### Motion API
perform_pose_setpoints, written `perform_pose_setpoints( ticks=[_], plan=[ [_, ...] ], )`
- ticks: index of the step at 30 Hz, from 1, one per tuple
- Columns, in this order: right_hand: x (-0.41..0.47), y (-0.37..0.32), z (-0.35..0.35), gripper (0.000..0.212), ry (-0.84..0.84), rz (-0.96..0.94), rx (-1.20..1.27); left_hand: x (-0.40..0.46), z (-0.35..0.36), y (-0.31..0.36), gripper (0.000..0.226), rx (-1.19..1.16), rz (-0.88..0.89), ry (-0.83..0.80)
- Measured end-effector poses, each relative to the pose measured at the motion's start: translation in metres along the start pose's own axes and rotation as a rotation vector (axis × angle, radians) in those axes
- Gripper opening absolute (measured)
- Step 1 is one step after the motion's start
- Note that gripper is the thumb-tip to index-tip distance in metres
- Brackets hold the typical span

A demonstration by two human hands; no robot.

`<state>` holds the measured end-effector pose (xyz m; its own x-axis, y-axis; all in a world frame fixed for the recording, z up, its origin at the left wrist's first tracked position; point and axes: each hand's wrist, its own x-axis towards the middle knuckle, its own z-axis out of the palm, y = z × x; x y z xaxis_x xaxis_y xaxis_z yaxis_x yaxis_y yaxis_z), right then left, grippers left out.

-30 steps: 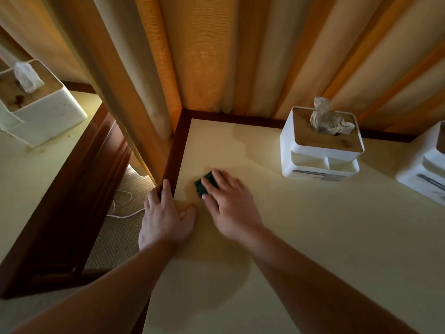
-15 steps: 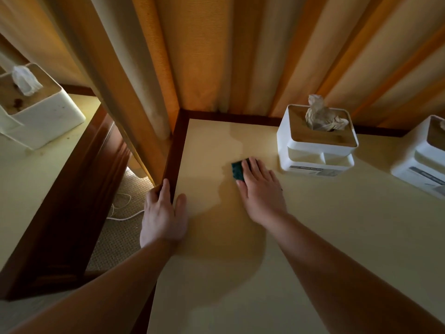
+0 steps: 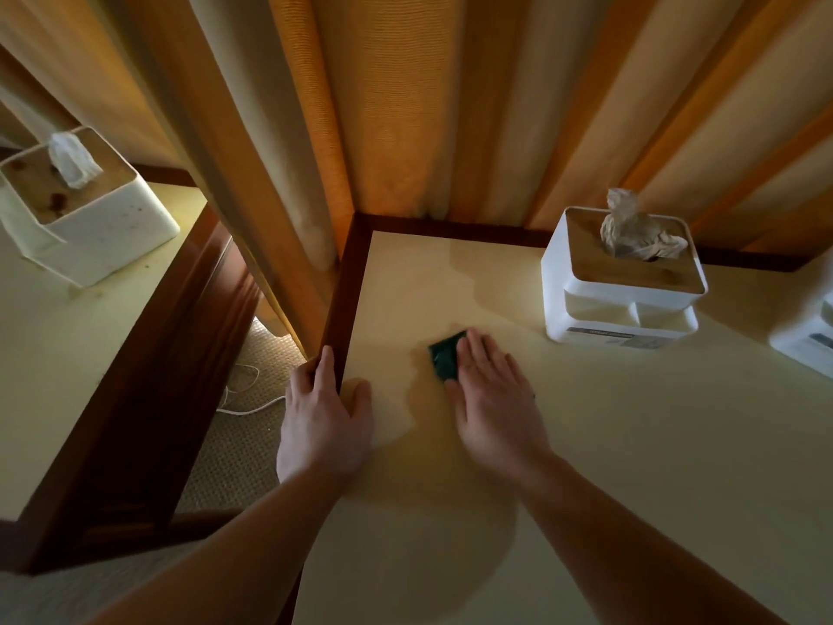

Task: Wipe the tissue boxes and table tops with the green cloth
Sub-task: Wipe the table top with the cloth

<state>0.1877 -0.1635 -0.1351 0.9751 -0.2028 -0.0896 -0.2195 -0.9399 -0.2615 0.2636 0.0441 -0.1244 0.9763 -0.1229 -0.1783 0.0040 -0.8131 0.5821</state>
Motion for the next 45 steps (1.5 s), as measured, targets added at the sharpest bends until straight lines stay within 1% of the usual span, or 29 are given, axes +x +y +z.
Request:
perform_pose_setpoints(
  ticks=[3, 7, 9, 12, 14, 17, 22, 30, 33, 36, 39, 42, 45],
  plan=[
    [0.06, 0.015, -0.018, 0.065, 0.007, 0.146, 0.014, 0.002, 0.001, -0.001, 0.078, 0.004, -0.005, -0.002],
    [0.147, 0.026, -0.03, 0.063, -0.008, 0.212, -0.002, 0.003, 0.002, -0.003, 0.077, 0.012, -0.006, 0.015],
    [0.178, 0.017, -0.032, 0.063, -0.023, 0.202, -0.021, 0.003, 0.004, -0.003, 0.077, 0.014, -0.001, 0.028],
    [0.209, -0.011, -0.031, 0.063, -0.062, 0.119, -0.023, 0.003, 0.005, -0.003, 0.076, 0.03, 0.024, 0.052],
    [0.222, -0.029, -0.028, 0.062, -0.067, 0.057, -0.023, 0.003, 0.006, -0.004, 0.075, 0.037, 0.031, 0.059],
    [0.228, -0.041, -0.022, 0.061, -0.043, 0.048, -0.032, 0.003, 0.007, -0.003, 0.075, 0.049, 0.036, 0.073],
    [0.228, -0.035, -0.026, 0.061, -0.076, -0.01, -0.017, 0.001, 0.007, -0.001, 0.074, 0.053, 0.038, 0.074],
    [0.212, -0.059, -0.021, 0.058, -0.158, -0.241, 0.014, 0.001, 0.005, 0.001, 0.075, 0.034, 0.021, 0.078],
    [0.184, -0.06, -0.018, 0.058, -0.172, -0.323, 0.034, 0.002, 0.004, 0.001, 0.077, 0.02, 0.007, 0.066],
    [0.132, -0.062, -0.008, 0.058, -0.148, -0.366, 0.055, 0.002, 0.003, -0.001, 0.078, 0.006, -0.007, 0.045],
    [0.065, -0.058, -0.002, 0.058, -0.15, -0.333, 0.058, 0.002, 0.003, -0.002, 0.076, 0.001, -0.001, 0.032],
    [0.01, -0.042, -0.001, 0.061, -0.148, -0.192, 0.04, 0.002, 0.002, -0.001, 0.077, -0.001, -0.004, 0.019],
    [0.004, -0.022, -0.005, 0.065, -0.138, -0.036, 0.027, 0.002, 0.002, -0.001, 0.077, -0.015, -0.001, 0.023]
  ],
)
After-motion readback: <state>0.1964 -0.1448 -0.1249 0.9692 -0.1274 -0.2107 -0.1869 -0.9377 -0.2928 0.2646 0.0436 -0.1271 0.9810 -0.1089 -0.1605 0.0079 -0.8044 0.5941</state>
